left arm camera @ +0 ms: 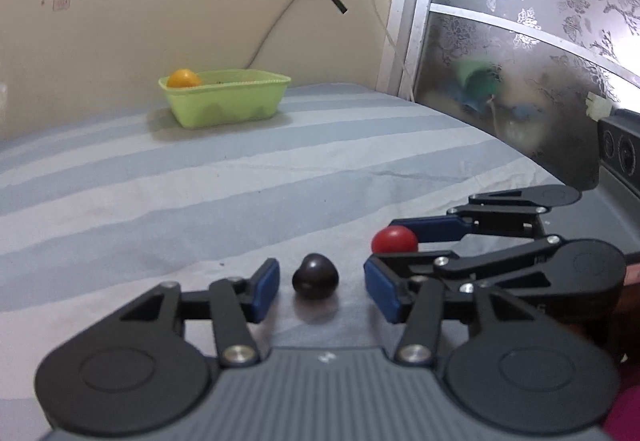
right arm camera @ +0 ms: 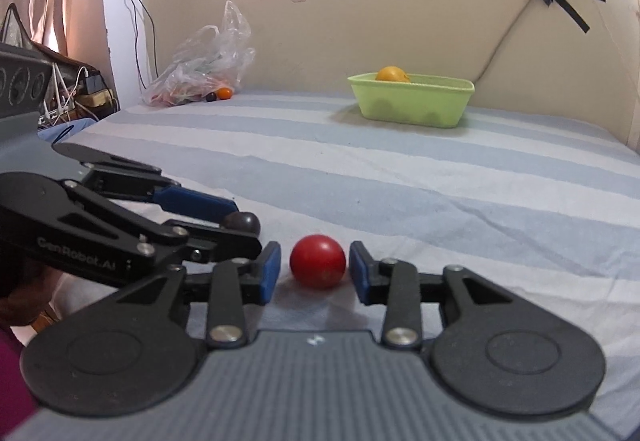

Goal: Organize fruits

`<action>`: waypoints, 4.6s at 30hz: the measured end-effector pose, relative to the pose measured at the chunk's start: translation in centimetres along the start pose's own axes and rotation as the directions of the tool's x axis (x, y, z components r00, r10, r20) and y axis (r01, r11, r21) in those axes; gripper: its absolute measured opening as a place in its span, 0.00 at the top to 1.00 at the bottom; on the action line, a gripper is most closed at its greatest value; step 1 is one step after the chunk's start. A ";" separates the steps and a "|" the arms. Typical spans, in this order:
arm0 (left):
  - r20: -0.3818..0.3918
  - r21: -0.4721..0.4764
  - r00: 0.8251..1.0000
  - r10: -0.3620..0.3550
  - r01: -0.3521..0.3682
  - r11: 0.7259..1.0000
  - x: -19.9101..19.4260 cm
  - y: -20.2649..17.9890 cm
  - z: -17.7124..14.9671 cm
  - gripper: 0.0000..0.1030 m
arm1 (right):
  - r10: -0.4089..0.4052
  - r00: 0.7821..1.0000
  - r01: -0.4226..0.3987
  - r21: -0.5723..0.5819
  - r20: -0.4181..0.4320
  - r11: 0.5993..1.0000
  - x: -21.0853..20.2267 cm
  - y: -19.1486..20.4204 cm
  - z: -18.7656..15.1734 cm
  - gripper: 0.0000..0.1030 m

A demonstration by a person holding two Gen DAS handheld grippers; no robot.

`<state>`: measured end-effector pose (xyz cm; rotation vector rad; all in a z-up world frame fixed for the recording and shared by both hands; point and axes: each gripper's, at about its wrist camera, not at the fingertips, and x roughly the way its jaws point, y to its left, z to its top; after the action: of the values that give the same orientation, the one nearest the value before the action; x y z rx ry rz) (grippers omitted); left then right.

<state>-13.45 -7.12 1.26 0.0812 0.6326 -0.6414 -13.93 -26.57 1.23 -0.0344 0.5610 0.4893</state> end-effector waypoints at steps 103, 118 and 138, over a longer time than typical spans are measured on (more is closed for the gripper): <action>-0.096 -0.121 0.801 0.591 -0.599 0.792 -0.6 0.0 3.9 0.00 | -0.073 0.991 0.006 0.516 0.110 0.857 -2.7 -2.3 -0.4 0.24; -0.141 -0.212 0.807 0.573 -0.590 0.779 -1.0 2.2 3.0 0.00 | -0.096 0.992 0.039 0.506 0.087 0.862 -2.1 -1.8 -0.1 0.12; -0.152 -0.123 0.803 0.576 -0.594 0.795 0.1 1.2 2.5 0.00 | -0.247 0.968 0.192 0.510 0.043 0.839 -1.8 -2.4 -0.5 0.00</action>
<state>-11.36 -6.85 3.11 0.1512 0.7173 0.0250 -14.35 -29.57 1.50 0.4232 0.5568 0.1056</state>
